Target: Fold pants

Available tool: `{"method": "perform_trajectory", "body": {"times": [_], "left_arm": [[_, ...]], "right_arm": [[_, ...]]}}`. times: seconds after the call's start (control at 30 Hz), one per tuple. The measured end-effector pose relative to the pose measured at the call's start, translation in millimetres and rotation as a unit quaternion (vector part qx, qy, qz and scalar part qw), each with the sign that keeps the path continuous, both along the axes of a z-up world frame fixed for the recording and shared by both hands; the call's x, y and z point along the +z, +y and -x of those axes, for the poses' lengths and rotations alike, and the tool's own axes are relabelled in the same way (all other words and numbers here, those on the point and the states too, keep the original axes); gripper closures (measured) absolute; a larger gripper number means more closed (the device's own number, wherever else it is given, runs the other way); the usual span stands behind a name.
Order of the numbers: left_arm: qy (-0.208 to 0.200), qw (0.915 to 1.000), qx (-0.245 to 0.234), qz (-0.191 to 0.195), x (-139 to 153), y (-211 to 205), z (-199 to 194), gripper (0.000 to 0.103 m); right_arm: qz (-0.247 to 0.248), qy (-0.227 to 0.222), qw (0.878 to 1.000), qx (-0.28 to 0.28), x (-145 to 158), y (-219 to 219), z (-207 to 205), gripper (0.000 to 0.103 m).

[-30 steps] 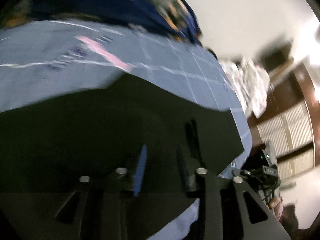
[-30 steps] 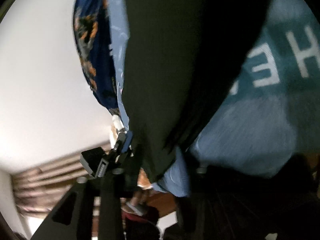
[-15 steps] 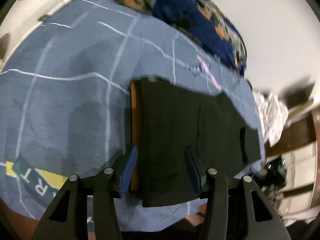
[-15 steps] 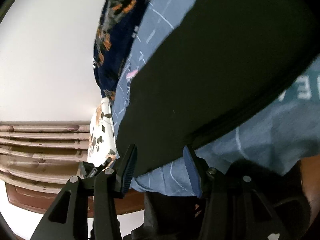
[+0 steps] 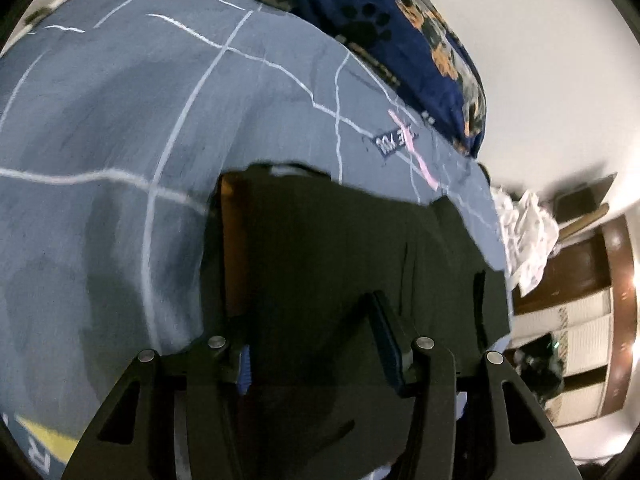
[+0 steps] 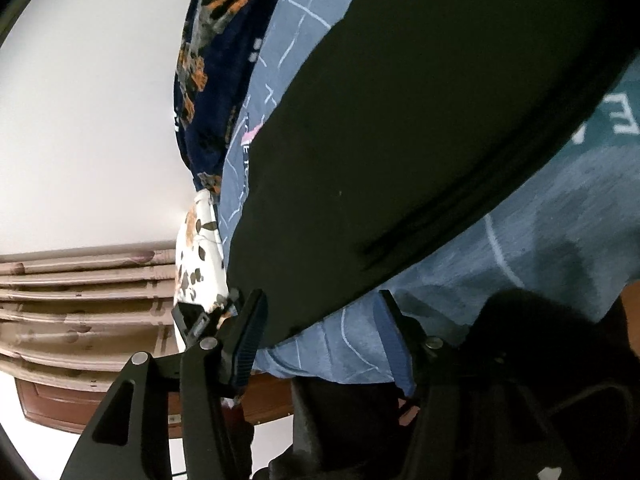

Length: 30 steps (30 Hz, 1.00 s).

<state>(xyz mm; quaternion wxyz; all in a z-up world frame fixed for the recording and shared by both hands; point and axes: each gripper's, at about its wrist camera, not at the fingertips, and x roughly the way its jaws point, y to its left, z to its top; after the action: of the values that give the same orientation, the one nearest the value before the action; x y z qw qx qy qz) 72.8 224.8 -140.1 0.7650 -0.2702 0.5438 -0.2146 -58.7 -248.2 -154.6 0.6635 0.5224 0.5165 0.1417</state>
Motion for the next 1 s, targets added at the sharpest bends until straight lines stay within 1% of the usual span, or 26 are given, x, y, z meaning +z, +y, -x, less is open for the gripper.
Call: {"method": "perform_trajectory", "body": {"times": [0.03, 0.07, 0.1, 0.13, 0.2, 0.27, 0.37, 0.43, 0.53, 0.57, 0.6, 0.63, 0.67, 0.7, 0.73, 0.77, 0.8, 0.83, 0.87, 0.93, 1.0], "left_arm": [[-0.004, 1.0, -0.003, -0.005, 0.9, -1.4, -1.5, 0.054], [-0.011, 0.9997, -0.011, -0.02, 3.1, -4.7, -1.5, 0.057], [-0.019, 0.9987, -0.022, -0.04, 7.4, -10.0, -0.3, 0.064], [-0.023, 0.9984, -0.029, -0.043, 10.9, -12.3, 1.5, 0.07], [-0.026, 0.9988, -0.022, -0.035, 23.1, -16.2, 6.2, 0.079], [-0.043, 0.9986, -0.024, -0.021, 45.3, -23.7, 14.3, 0.085], [-0.074, 0.9951, -0.064, -0.01, 90.1, -60.3, 23.7, 0.087], [-0.093, 0.9905, -0.102, 0.0, 120.2, -98.4, 26.6, 0.087], [-0.107, 0.983, -0.149, 0.005, 146.3, -163.8, 21.7, 0.087], [-0.11, 0.9812, -0.159, 0.009, 149.5, -181.5, 18.4, 0.087], [-0.113, 0.9773, -0.177, 0.032, 152.5, -203.0, 13.3, 0.097], [-0.111, 0.9746, -0.188, 0.05, 154.2, -220.5, 8.0, 0.098], [-0.111, 0.9729, -0.194, 0.059, 155.3, -241.0, 2.1, 0.098], [-0.11, 0.971, -0.204, 0.061, 154.9, -259.7, -2.7, 0.098], [-0.119, 0.9689, -0.21, 0.052, 154.5, -274.0, -5.1, 0.098], [-0.133, 0.9666, -0.216, 0.039, 154.0, -289.3, -7.1, 0.098], [-0.142, 0.9634, -0.226, 0.026, 151.9, -303.4, -8.9, 0.098], [-0.15, 0.9607, -0.233, 0.02, 150.6, -312.8, -10.4, 0.098], [-0.156, 0.9597, -0.233, 0.021, 151.0, -315.7, -9.8, 0.098], [-0.168, 0.9606, -0.218, 0.035, 154.0, -306.7, -9.6, 0.098], [-0.171, 0.9643, -0.202, 0.019, 154.8, -287.7, -8.9, 0.097]], "right_arm": [[-0.001, 0.001, 1.0, 0.001, -0.2, 0.7, -0.4, 0.049], [-0.001, 0.001, 1.0, 0.002, -0.1, 1.1, -0.7, 0.049], [0.0, 0.0, 1.0, 0.002, 0.5, 1.2, -1.4, 0.049], [0.0, -0.002, 1.0, 0.0, 0.9, 0.9, -1.4, 0.049], [-0.002, -0.004, 1.0, -0.003, 1.5, -0.1, -2.5, 0.048], [0.001, -0.01, 1.0, 0.003, 3.4, 1.1, -7.2, 0.048], [0.002, -0.03, 0.999, 0.027, 10.4, 10.4, -22.4, 0.048], [-0.004, -0.054, 0.997, 0.045, 18.7, 21.0, -35.2, 0.048], [-0.024, -0.101, 0.992, 0.068, 30.0, 35.6, -51.1, 0.048], [-0.031, -0.114, 0.99, 0.073, 32.0, 38.9, -55.8, 0.048], [-0.041, -0.121, 0.989, 0.074, 32.0, 40.5, -59.6, 0.048], [-0.051, -0.125, 0.988, 0.075, 31.7, 40.9, -62.6, 0.048], [-0.064, -0.128, 0.987, 0.076, 30.0, 40.5, -64.9, 0.048], [-0.078, -0.13, 0.986, 0.074, 28.3, 38.9, -66.1, 0.048], [-0.091, -0.132, 0.984, 0.072, 27.1, 36.4, -66.0, 0.048], [-0.11, -0.135, 0.982, 0.069, 24.4, 32.8, -65.9, 0.046], [-0.124, -0.133, 0.981, 0.066, 21.5, 31.0, -66.1, 0.041], [-0.134, -0.124, 0.981, 0.06, 16.2, 28.2, -65.8, 0.04], [-0.129, -0.109, 0.984, 0.051, 9.7, 24.4, -65.1, 0.038], [-0.117, -0.1, 0.987, 0.048, 2.9, 21.7, -62.4, 0.038], [-0.094, -0.092, 0.99, 0.057, 2.6, 21.9, -61.7, 0.038]]}}
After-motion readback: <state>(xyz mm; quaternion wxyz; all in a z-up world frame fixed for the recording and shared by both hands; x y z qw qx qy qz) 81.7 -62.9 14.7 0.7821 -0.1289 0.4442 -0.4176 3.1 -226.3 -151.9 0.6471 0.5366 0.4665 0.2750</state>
